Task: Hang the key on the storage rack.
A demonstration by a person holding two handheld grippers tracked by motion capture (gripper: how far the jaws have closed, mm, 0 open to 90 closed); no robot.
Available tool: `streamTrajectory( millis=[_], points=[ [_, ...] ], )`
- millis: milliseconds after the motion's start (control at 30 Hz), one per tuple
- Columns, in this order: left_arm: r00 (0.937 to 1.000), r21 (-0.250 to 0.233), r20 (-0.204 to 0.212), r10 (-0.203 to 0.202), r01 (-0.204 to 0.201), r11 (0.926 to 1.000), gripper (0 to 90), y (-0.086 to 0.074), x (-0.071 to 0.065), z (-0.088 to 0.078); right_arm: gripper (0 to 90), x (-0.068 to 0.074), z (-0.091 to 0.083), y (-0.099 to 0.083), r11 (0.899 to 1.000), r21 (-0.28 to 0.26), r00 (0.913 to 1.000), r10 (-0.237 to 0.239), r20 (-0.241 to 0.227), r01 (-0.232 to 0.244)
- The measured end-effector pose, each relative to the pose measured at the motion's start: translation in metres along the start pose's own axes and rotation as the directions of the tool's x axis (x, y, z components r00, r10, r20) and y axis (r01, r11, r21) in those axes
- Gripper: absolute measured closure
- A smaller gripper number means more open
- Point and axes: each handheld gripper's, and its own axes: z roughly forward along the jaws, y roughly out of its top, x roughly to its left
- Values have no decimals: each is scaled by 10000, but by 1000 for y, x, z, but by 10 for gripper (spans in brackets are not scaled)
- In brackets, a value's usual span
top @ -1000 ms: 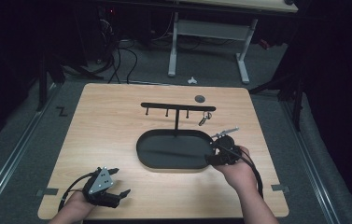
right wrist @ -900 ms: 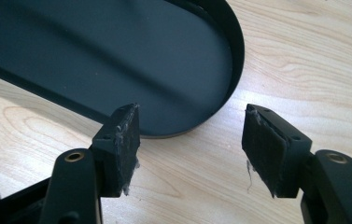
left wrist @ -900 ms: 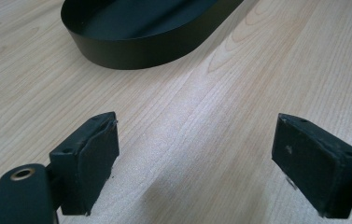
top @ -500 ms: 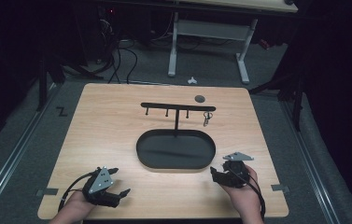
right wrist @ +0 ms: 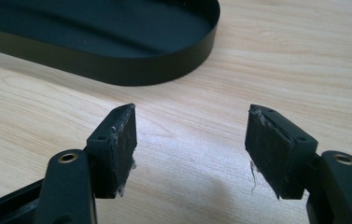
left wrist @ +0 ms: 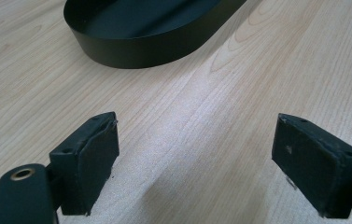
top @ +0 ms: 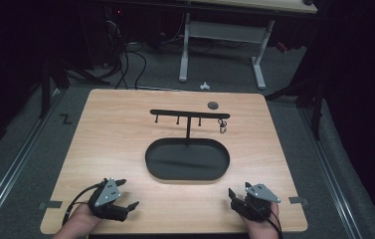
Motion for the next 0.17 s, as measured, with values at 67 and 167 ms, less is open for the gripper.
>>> streamTrajectory(
  millis=[67, 167],
  points=[
    [10000, -6, 22, 6, -6, 10000, 153, 0, 0, 0, 342, -2, 3, -2, 9999, 116, 9999, 128, -12, -128],
    [10000, -34, 56, 49, -49, 10000, 153, -1, 0, -1, 342, -4, 4, -3, 9991, 166, 9993, 380, 1, -380]
  ],
)
